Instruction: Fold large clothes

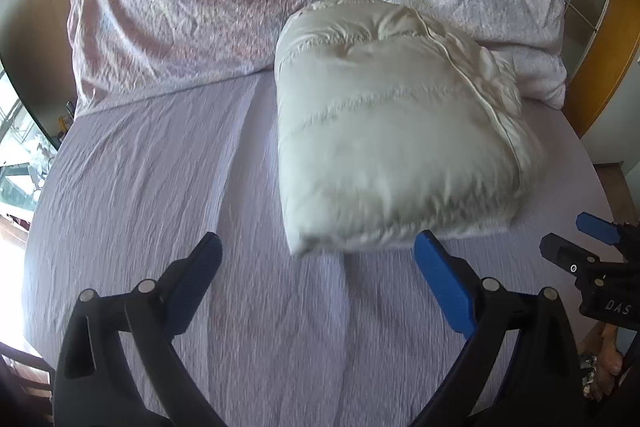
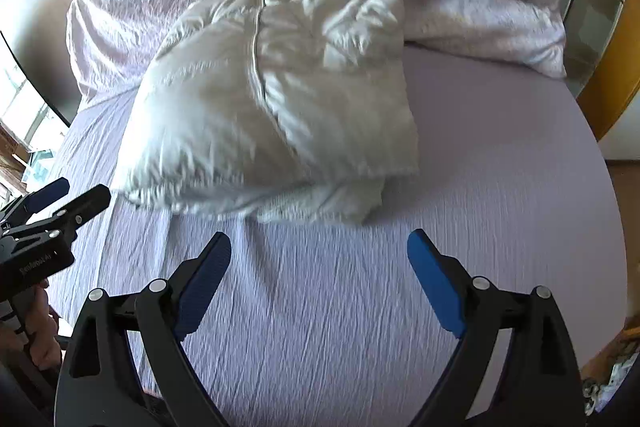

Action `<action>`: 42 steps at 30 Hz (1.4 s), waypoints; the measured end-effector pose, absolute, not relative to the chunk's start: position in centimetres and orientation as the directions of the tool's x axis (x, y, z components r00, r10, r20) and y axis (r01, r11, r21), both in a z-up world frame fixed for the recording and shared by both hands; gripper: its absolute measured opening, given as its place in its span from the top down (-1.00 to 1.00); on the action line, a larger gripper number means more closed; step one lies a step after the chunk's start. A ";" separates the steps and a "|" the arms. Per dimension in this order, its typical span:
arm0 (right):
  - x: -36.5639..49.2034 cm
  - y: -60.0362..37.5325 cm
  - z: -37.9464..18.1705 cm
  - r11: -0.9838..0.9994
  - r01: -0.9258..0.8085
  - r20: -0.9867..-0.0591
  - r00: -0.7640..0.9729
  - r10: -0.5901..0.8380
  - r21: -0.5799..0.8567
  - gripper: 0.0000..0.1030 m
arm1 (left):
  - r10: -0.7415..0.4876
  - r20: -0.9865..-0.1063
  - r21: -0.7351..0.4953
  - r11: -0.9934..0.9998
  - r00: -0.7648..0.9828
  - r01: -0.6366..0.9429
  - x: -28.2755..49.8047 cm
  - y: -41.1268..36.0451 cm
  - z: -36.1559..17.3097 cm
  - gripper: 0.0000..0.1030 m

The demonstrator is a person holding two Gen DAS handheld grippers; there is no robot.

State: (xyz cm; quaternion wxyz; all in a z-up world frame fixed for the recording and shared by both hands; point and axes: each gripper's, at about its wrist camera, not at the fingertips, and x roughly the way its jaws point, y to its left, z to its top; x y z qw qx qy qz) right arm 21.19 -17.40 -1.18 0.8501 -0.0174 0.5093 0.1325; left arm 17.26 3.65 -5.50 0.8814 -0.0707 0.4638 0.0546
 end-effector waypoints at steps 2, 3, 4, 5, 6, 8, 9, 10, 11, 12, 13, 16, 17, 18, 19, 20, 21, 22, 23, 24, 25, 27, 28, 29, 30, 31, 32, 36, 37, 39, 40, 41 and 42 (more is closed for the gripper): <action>20.3 -17.7 -1.1 0.965 -0.241 -0.870 0.448 0.206 0.104 -0.78 | 0.022 -0.827 -0.081 0.984 0.561 -0.158 16.3 3.6 -5.5 -0.87; 20.3 -17.7 -1.1 0.965 -0.240 -0.868 0.452 0.206 0.104 -0.78 | 0.019 -0.829 -0.085 0.984 0.559 -0.159 15.8 3.6 -5.5 -0.87; 19.9 -17.8 -0.8 0.965 -0.239 -0.862 0.462 0.207 0.104 -0.78 | 0.014 -0.830 -0.090 0.983 0.557 -0.159 15.5 3.5 -5.6 -0.88; 19.8 -17.9 -0.7 0.966 -0.239 -0.858 0.470 0.207 0.102 -0.78 | 0.009 -0.832 -0.095 0.983 0.555 -0.159 15.1 3.5 -5.6 -0.88; 19.6 -17.8 -0.6 0.965 -0.241 -0.855 0.475 0.207 0.100 -0.78 | 0.007 -0.833 -0.098 0.982 0.553 -0.160 14.9 3.5 -5.7 -0.88; 19.3 -17.7 -0.4 0.963 -0.251 -0.848 0.486 0.209 0.093 -0.78 | 0.003 -0.832 -0.104 0.981 0.554 -0.161 14.5 3.4 -5.7 -0.88; 19.3 -17.6 -0.4 0.963 -0.254 -0.847 0.490 0.208 0.090 -0.78 | 0.001 -0.832 -0.108 0.981 0.555 -0.163 14.4 3.3 -5.7 -0.88; 19.1 -17.4 -0.3 0.962 -0.260 -0.845 0.493 0.208 0.085 -0.78 | -0.005 -0.832 -0.113 0.981 0.554 -0.161 14.3 3.2 -5.7 -0.88; 19.0 -17.3 -0.3 0.961 -0.265 -0.843 0.496 0.209 0.082 -0.78 | -0.008 -0.833 -0.114 0.981 0.554 -0.158 14.2 3.0 -5.8 -0.88; 18.9 -17.2 -0.2 0.960 -0.268 -0.841 0.499 0.209 0.080 -0.78 | -0.008 -0.833 -0.114 0.981 0.554 -0.157 14.1 2.9 -5.8 -0.88; 18.8 -17.1 -0.2 0.959 -0.274 -0.838 0.502 0.213 0.079 -0.78 | -0.009 -0.832 -0.113 0.982 0.554 -0.153 14.1 2.8 -5.8 -0.88; 18.7 -17.0 -0.2 0.958 -0.276 -0.836 0.506 0.214 0.078 -0.78 | -0.012 -0.831 -0.112 0.983 0.556 -0.146 14.1 2.6 -5.8 -0.88; 18.7 -17.0 -0.2 0.958 -0.275 -0.836 0.506 0.215 0.079 -0.78 | -0.013 -0.831 -0.112 0.983 0.557 -0.145 14.1 2.5 -5.8 -0.88; 18.7 -17.1 -0.3 0.958 -0.275 -0.835 0.506 0.215 0.081 -0.78 | -0.014 -0.831 -0.114 0.983 0.556 -0.146 14.1 2.4 -5.9 -0.88; 18.7 -17.1 -0.3 0.958 -0.273 -0.835 0.505 0.216 0.083 -0.78 | -0.016 -0.831 -0.116 0.982 0.556 -0.146 14.1 2.4 -5.9 -0.89; 18.8 -17.2 -0.3 0.959 -0.272 -0.835 0.505 0.218 0.086 -0.78 | -0.017 -0.831 -0.119 0.982 0.556 -0.147 14.1 2.4 -5.9 -0.90; 18.8 -17.2 -0.3 0.959 -0.270 -0.835 0.506 0.218 0.086 -0.78 | -0.018 -0.830 -0.121 0.982 0.557 -0.148 14.1 2.4 -6.0 -0.90; 18.8 -17.2 -0.3 0.959 -0.268 -0.834 0.507 0.219 0.088 -0.78 | -0.019 -0.830 -0.122 0.981 0.557 -0.148 14.2 2.4 -6.0 -0.90; 18.8 -17.2 -0.3 0.960 -0.267 -0.833 0.508 0.219 0.089 -0.78 | -0.022 -0.830 -0.124 0.981 0.557 -0.146 14.2 2.4 -6.0 -0.90; 18.8 -17.2 -0.3 0.960 -0.266 -0.832 0.509 0.219 0.090 -0.78 | -0.023 -0.830 -0.124 0.982 0.558 -0.144 14.2 2.4 -6.0 -0.90; 18.8 -17.2 -0.3 0.960 -0.266 -0.832 0.509 0.220 0.091 -0.78 | -0.024 -0.829 -0.125 0.982 0.559 -0.142 14.2 2.3 -6.0 -0.90; 18.7 -17.3 -0.3 0.960 -0.266 -0.831 0.511 0.221 0.092 -0.78 | -0.027 -0.828 -0.126 0.982 0.560 -0.139 14.2 2.2 -5.9 -0.90; 18.7 -17.3 -0.3 0.960 -0.266 -0.831 0.511 0.221 0.091 -0.78 | -0.028 -0.828 -0.126 0.982 0.560 -0.137 14.2 2.1 -6.0 -0.90; 18.7 -17.3 -0.3 0.960 -0.266 -0.830 0.512 0.220 0.091 -0.78 | -0.029 -0.828 -0.127 0.983 0.560 -0.137 14.2 2.1 -6.0 -0.90; 18.7 -17.3 -0.2 0.960 -0.265 -0.829 0.514 0.220 0.090 -0.78 | -0.030 -0.829 -0.127 0.982 0.559 -0.136 14.3 2.1 -6.0 -0.90; 18.7 -17.3 -0.2 0.960 -0.264 -0.828 0.516 0.220 0.090 -0.78 | -0.030 -0.829 -0.128 0.982 0.558 -0.136 14.3 2.0 -6.0 -0.91; 18.7 -17.3 -0.2 0.960 -0.263 -0.827 0.517 0.219 0.090 -0.78 | -0.031 -0.829 -0.128 0.982 0.558 -0.136 14.4 2.0 -6.0 -0.91; 18.7 -17.3 -0.2 0.961 -0.260 -0.827 0.518 0.219 0.092 -0.78 | -0.032 -0.829 -0.127 0.983 0.559 -0.133 14.4 1.9 -6.1 -0.91; 18.7 -17.3 -0.2 0.961 -0.259 -0.827 0.518 0.219 0.092 -0.78 | -0.033 -0.829 -0.128 0.983 0.559 -0.131 14.5 1.9 -6.2 -0.91; 18.8 -17.3 -0.2 0.961 -0.259 -0.827 0.517 0.219 0.093 -0.78 | -0.035 -0.828 -0.128 0.984 0.559 -0.128 14.5 1.8 -6.2 -0.91; 18.8 -17.3 -0.2 0.961 -0.259 -0.828 0.516 0.219 0.094 -0.78 | -0.035 -0.828 -0.127 0.984 0.559 -0.128 14.5 1.8 -6.2 -0.91; 18.8 -17.3 -0.3 0.962 -0.258 -0.828 0.516 0.219 0.094 -0.78 | -0.035 -0.828 -0.128 0.984 0.559 -0.128 14.5 1.8 -6.3 -0.91; 18.8 -17.3 -0.3 0.961 -0.258 -0.828 0.515 0.220 0.094 -0.78 | -0.035 -0.829 -0.128 0.983 0.559 -0.129 14.5 1.8 -6.2 -0.91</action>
